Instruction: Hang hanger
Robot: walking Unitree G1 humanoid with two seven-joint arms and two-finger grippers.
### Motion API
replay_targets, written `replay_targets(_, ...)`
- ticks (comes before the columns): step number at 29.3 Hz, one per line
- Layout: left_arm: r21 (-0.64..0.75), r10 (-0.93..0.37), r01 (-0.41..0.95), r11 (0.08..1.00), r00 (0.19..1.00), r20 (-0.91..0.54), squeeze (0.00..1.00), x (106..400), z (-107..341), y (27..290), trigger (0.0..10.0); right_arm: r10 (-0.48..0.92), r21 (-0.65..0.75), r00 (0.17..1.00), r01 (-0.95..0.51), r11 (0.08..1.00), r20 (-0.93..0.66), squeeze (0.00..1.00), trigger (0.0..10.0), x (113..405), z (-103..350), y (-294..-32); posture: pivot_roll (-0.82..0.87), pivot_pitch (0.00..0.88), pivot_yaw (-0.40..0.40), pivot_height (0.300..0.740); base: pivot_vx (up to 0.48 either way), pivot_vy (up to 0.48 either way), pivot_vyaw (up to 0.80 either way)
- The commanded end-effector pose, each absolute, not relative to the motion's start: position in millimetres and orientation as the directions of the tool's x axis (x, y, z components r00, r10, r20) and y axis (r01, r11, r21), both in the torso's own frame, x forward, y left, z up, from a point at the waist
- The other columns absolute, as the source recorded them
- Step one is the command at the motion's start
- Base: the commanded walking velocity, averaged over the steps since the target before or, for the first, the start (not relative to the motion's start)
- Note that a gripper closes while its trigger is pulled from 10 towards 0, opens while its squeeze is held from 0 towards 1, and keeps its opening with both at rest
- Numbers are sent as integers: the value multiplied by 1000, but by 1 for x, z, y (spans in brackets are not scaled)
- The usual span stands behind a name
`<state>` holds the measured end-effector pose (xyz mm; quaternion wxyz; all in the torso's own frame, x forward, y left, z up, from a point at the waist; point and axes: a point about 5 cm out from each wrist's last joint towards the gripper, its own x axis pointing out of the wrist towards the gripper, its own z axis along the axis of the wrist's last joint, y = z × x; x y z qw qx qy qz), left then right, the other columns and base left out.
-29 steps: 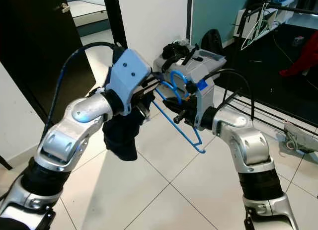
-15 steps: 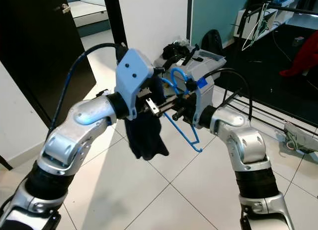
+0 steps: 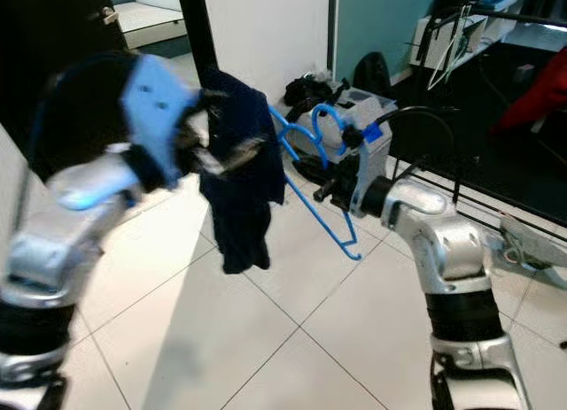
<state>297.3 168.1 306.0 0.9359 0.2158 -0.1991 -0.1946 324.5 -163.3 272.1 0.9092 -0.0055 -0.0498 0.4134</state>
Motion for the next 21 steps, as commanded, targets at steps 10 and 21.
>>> replay_targets(10,614,-536,329,718,824,185,0,277,282,167,10000,788,-84,567,-797,598,239,0,10000,320,309,-171,-36,0,38,740,0,0,0)
replay_targets(21,421,-592,453,786,749,298,0,273,286,109,10000,807,-104,555,-807,581,202,0,10000,324,305,-164,-38,0,30,740,0,0,0)
